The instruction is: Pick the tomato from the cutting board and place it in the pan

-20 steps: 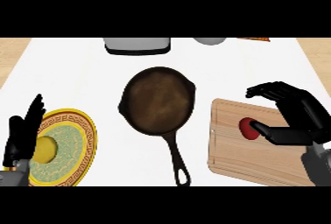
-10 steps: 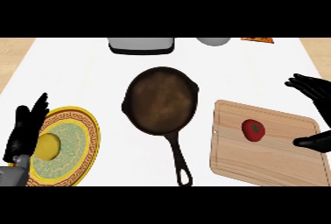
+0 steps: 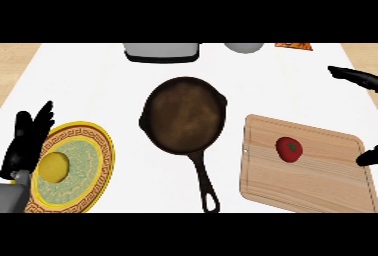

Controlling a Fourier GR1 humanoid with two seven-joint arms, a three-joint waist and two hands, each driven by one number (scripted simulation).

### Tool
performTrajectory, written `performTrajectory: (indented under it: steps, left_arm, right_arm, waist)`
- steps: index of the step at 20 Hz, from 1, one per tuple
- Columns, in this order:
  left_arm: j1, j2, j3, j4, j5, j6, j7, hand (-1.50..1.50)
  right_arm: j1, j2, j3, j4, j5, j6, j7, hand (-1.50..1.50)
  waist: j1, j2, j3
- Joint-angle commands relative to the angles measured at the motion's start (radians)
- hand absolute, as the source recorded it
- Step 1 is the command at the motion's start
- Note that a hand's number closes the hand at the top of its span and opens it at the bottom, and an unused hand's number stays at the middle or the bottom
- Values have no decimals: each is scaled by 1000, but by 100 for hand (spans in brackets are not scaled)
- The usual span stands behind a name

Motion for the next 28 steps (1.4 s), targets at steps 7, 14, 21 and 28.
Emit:
performTrajectory:
  steps: [7, 14, 21, 28]
  left_arm:
    - [7, -4, 29, 36, -8, -21, -37, 0]
    - [44, -63, 24, 50, -49, -7, -90, 0]
    - [8, -61, 65, -14, -69, -35, -9, 0]
    - [3, -81, 86, -29, -102, -51, 31, 0]
  right_arm:
    - [-5, -30, 225, -197, 350, -33, 182, -150]
    - [13, 19, 282, -204, 510, -8, 240, -150]
    - [92, 93, 281, -193, 668, -48, 215, -150]
    - [15, 173, 256, -42, 806, -68, 166, -150]
  waist:
    - [-12, -1, 1]
    - [-8, 0, 1]
    - [-11, -1, 1]
    - [-5, 1, 2]
